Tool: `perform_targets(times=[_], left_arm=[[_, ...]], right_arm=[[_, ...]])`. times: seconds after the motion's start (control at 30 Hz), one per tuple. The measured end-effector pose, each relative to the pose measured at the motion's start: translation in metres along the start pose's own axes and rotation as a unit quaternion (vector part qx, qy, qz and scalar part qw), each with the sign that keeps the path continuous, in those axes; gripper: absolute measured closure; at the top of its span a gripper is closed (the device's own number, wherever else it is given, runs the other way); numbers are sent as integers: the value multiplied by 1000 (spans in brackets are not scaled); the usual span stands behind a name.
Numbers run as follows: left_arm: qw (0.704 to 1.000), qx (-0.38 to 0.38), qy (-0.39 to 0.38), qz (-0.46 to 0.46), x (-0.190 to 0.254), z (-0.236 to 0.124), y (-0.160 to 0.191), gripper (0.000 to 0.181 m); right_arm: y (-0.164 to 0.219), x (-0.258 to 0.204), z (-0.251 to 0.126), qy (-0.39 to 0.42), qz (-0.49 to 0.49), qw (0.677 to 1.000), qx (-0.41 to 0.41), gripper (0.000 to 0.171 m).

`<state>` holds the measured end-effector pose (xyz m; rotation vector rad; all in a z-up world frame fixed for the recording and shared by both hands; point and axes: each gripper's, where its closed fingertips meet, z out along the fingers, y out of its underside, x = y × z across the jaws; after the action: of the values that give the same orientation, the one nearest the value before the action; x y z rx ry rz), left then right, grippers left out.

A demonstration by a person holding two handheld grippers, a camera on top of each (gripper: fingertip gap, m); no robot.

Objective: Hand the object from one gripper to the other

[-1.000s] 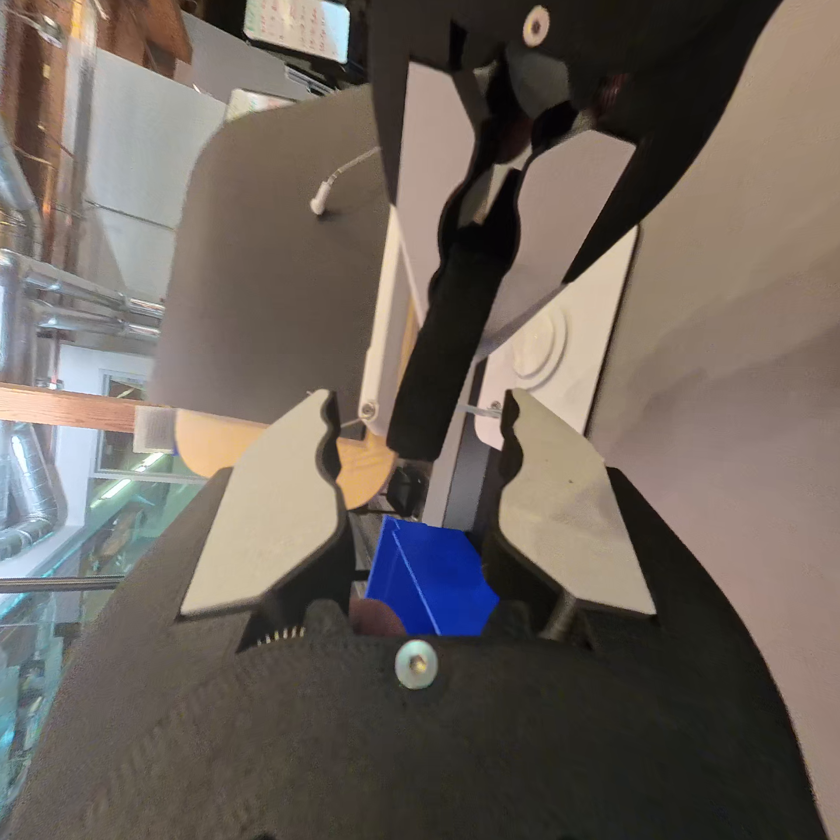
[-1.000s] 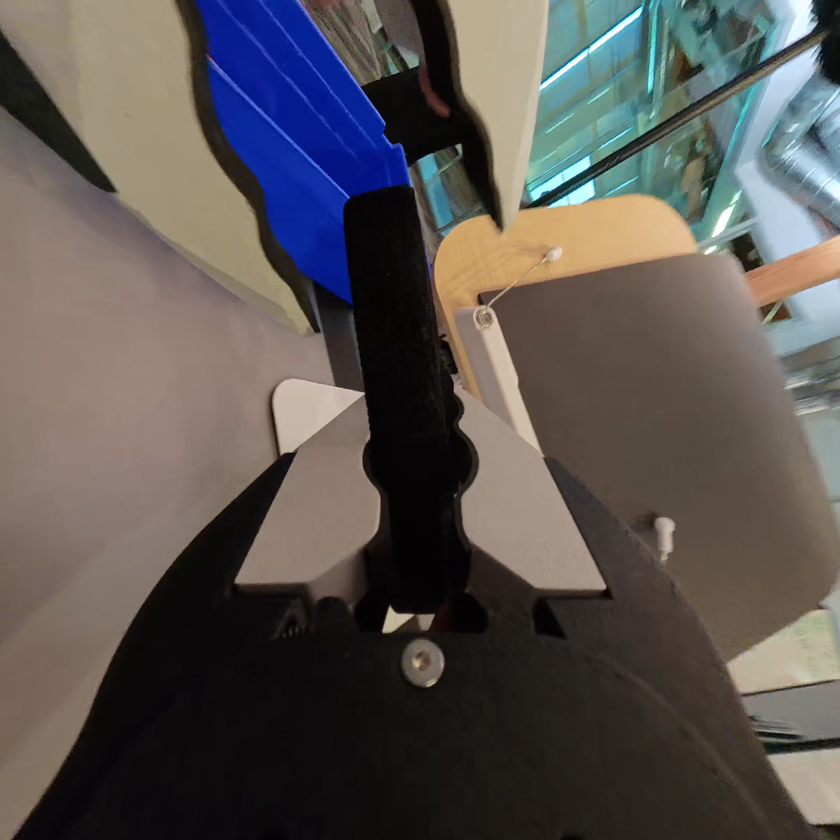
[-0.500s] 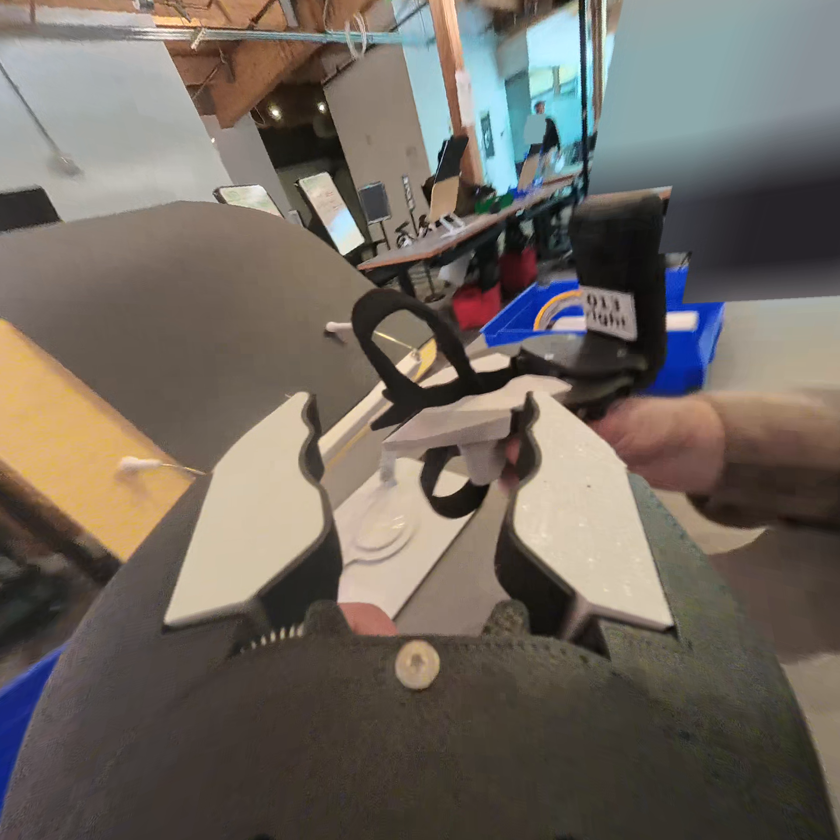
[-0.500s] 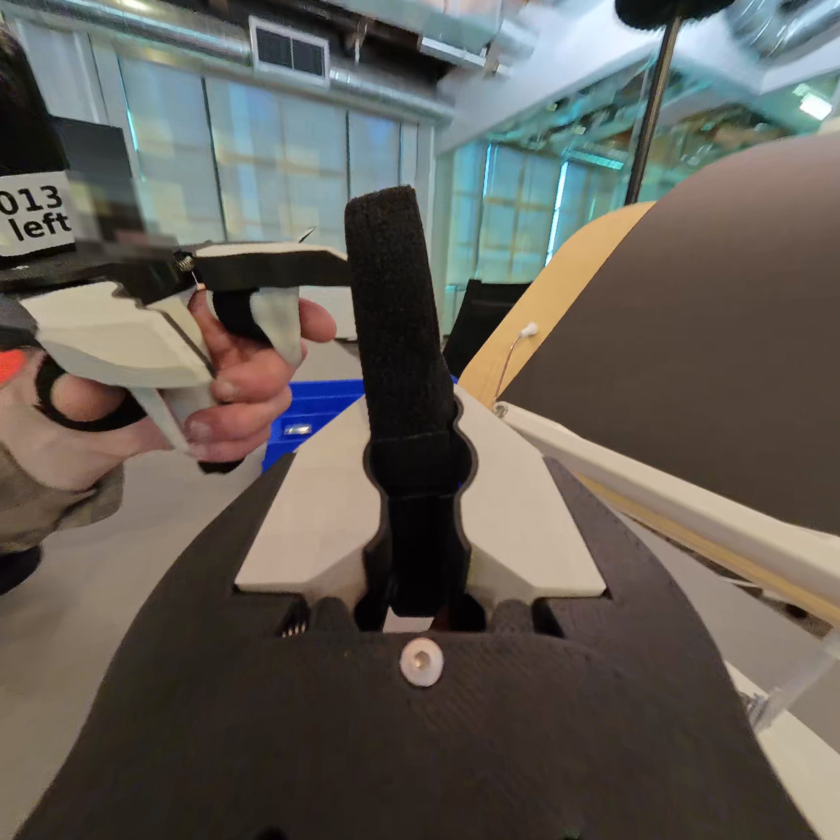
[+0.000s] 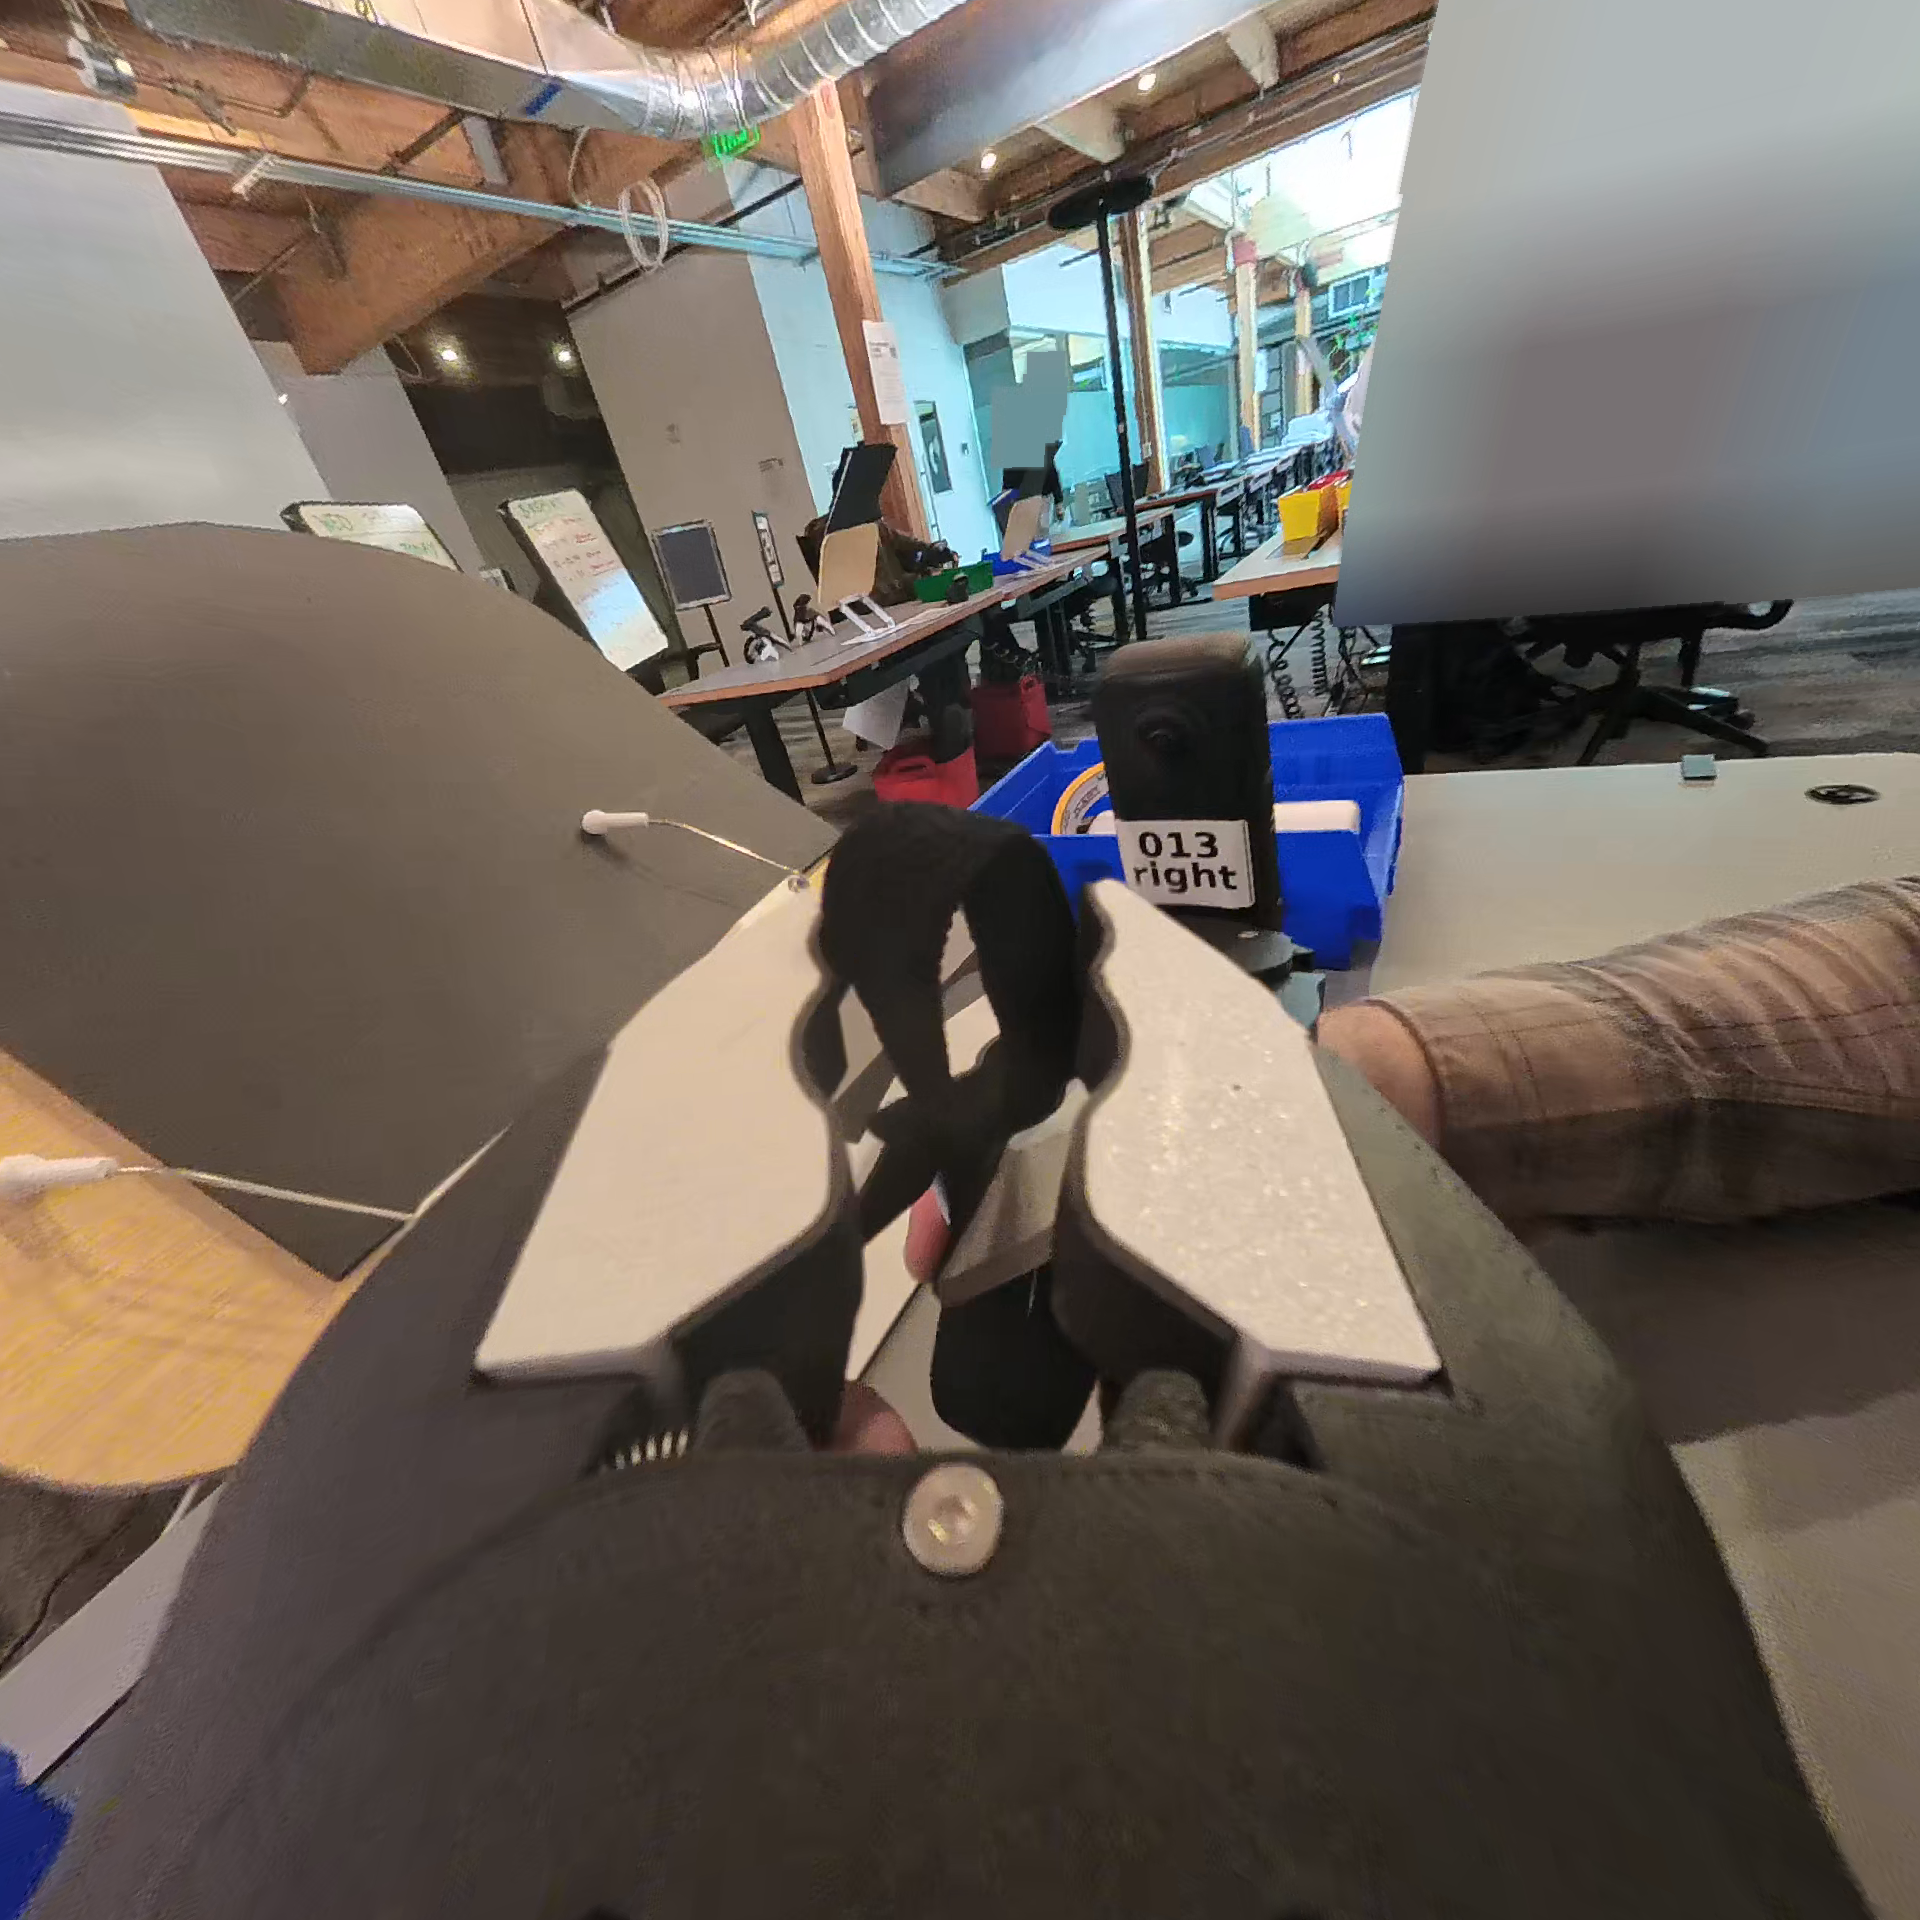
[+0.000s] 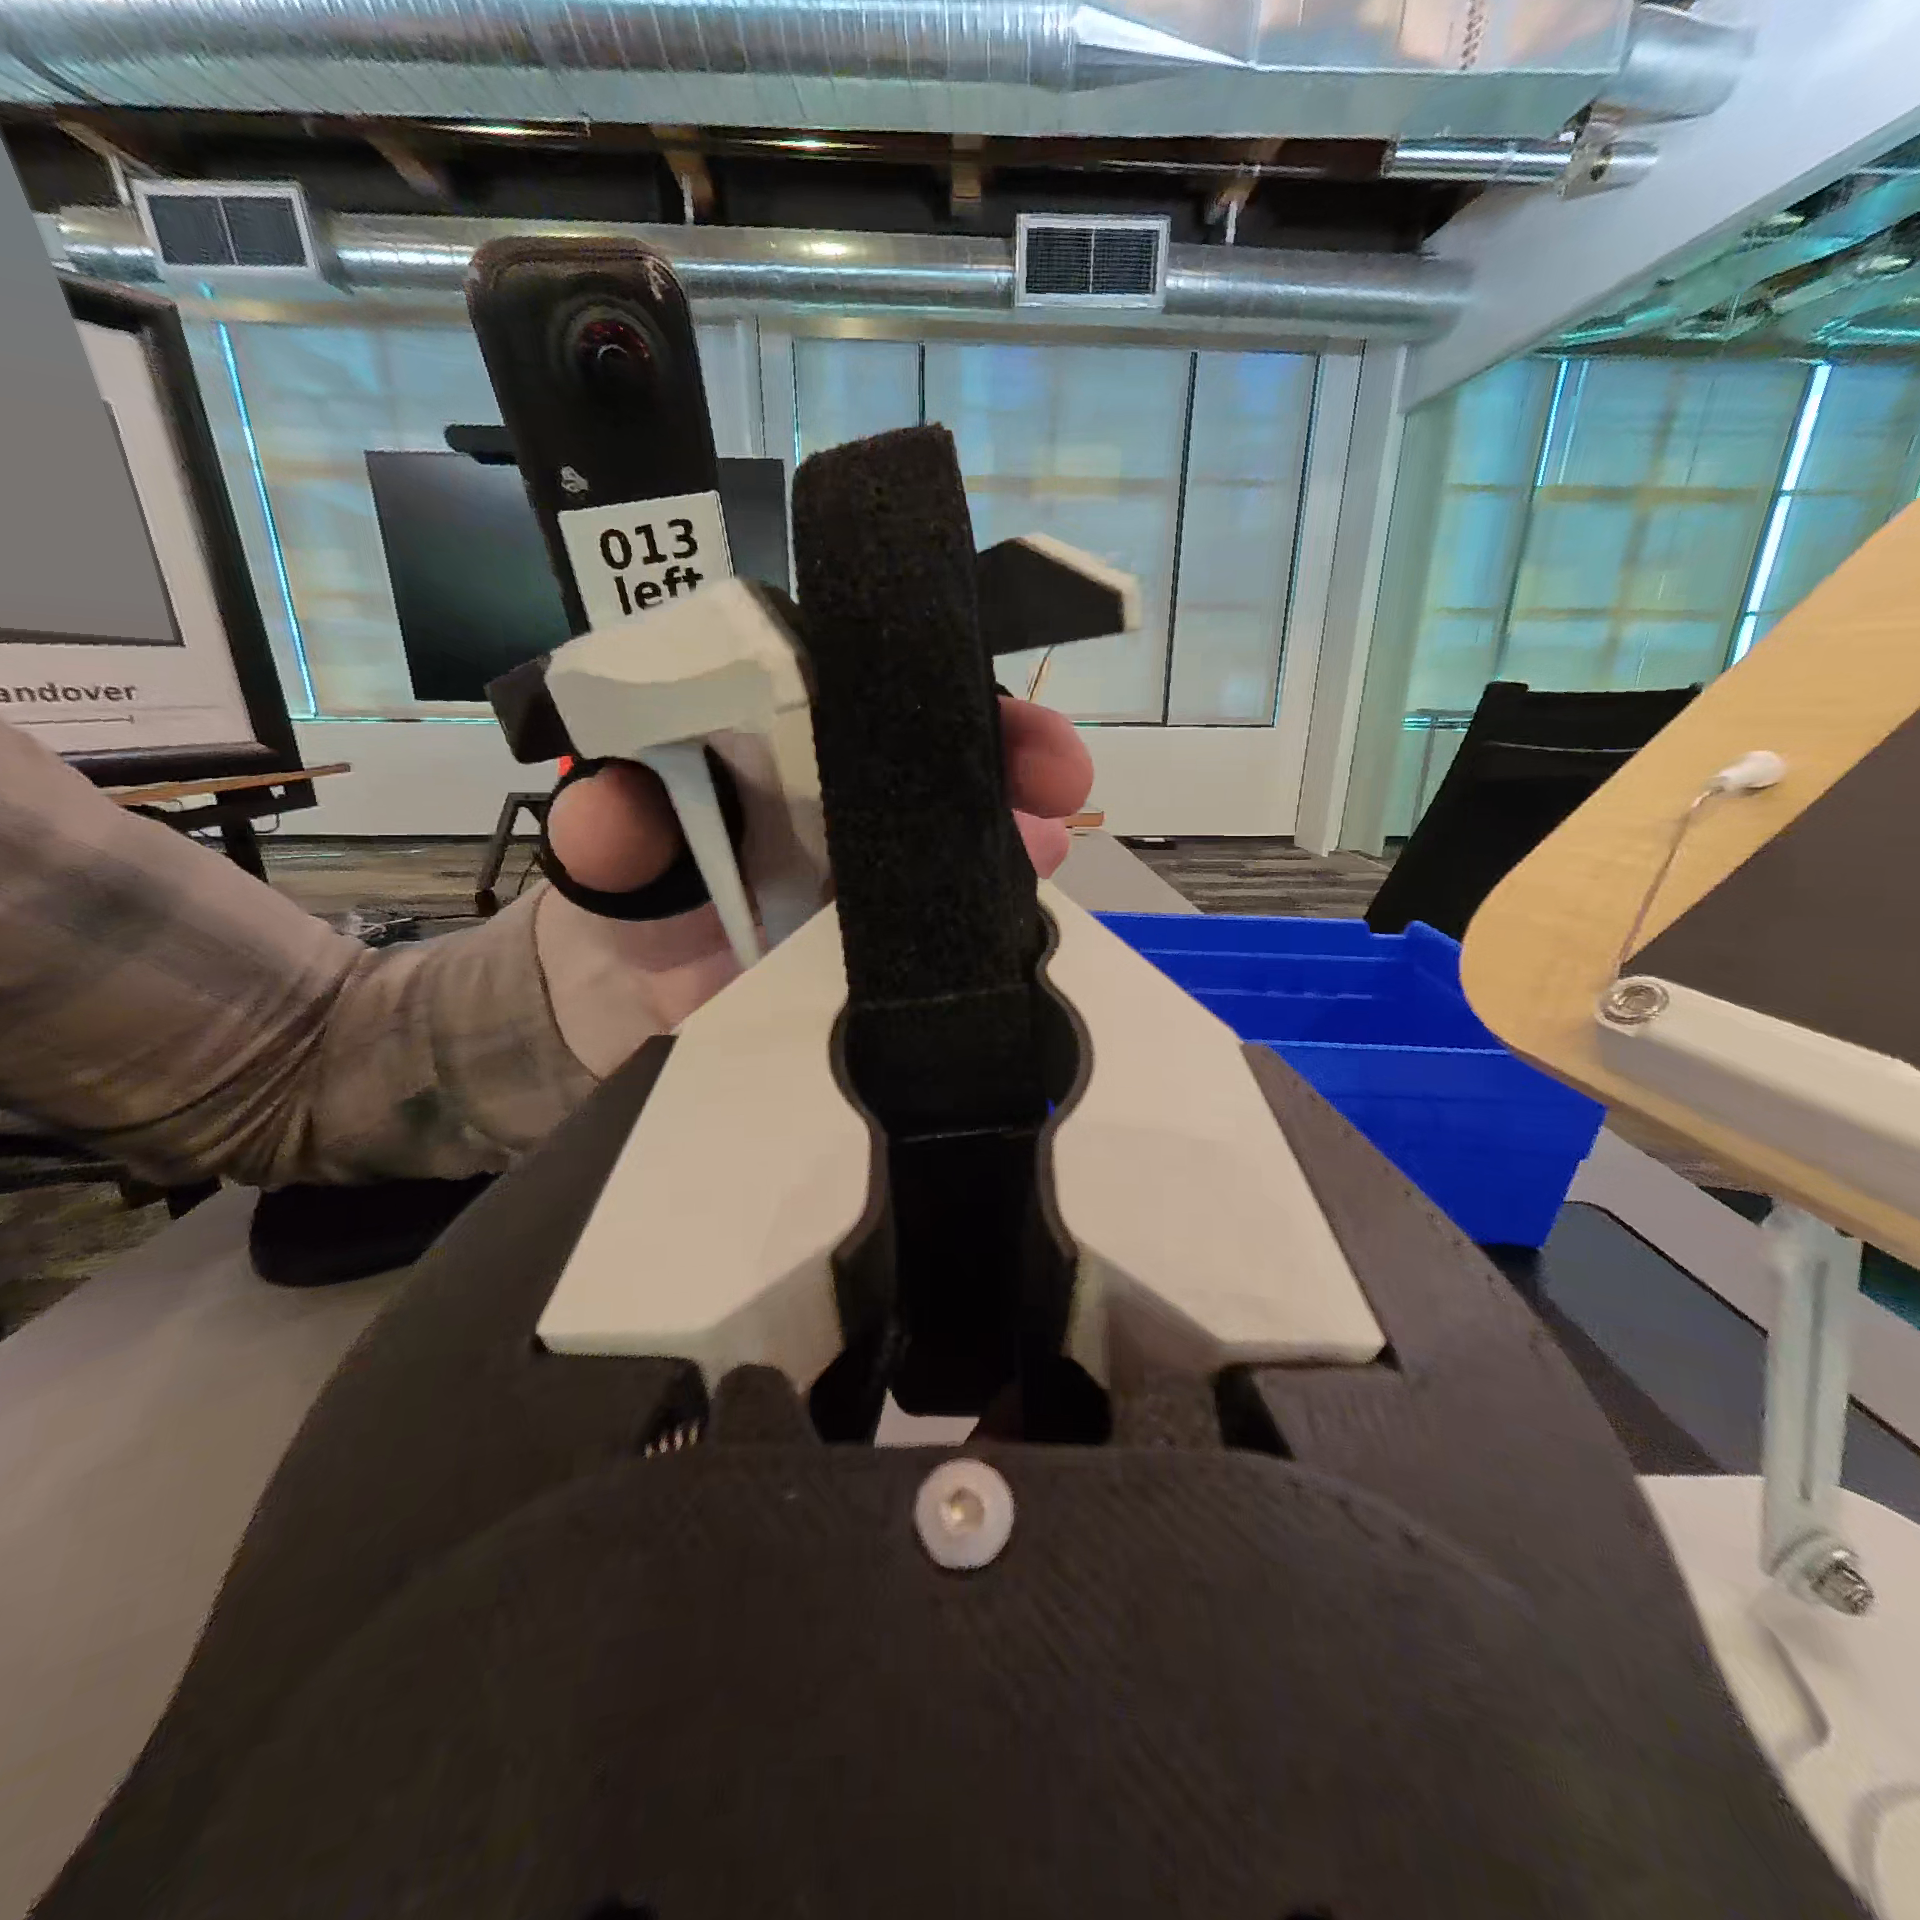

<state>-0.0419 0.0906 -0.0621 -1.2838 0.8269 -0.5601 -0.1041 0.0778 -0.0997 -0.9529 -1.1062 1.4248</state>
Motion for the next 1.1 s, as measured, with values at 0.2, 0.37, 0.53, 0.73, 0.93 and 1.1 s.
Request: perform_targets(times=[0.2, 0.37, 0.53, 0.73, 0.93, 1.1], left_arm=[[1000, 0, 3, -4, 2, 0, 1, 161], [1000, 4, -1, -8, -1, -1, -1, 164], [998, 17, -48, -38, -21, -6, -5, 164], [983, 45, -113, -140, -55, -19, -5, 165], [975, 52, -142, -165, -63, -21, 0, 165], [971, 56, -138, -185, -61, -20, 1, 164]], right_arm=[[2, -3, 1, -11, 10, 1000, -2, 156], [1, 1, -1, -5, 11, 1000, -1, 153], [5, 25, -2, 86, -85, 991, -52, 117], [1, 51, -6, 279, -388, 862, -167, 115], [-4, 50, -6, 353, -445, 803, -182, 145], [-11, 53, -11, 354, -421, 818, -168, 166]])
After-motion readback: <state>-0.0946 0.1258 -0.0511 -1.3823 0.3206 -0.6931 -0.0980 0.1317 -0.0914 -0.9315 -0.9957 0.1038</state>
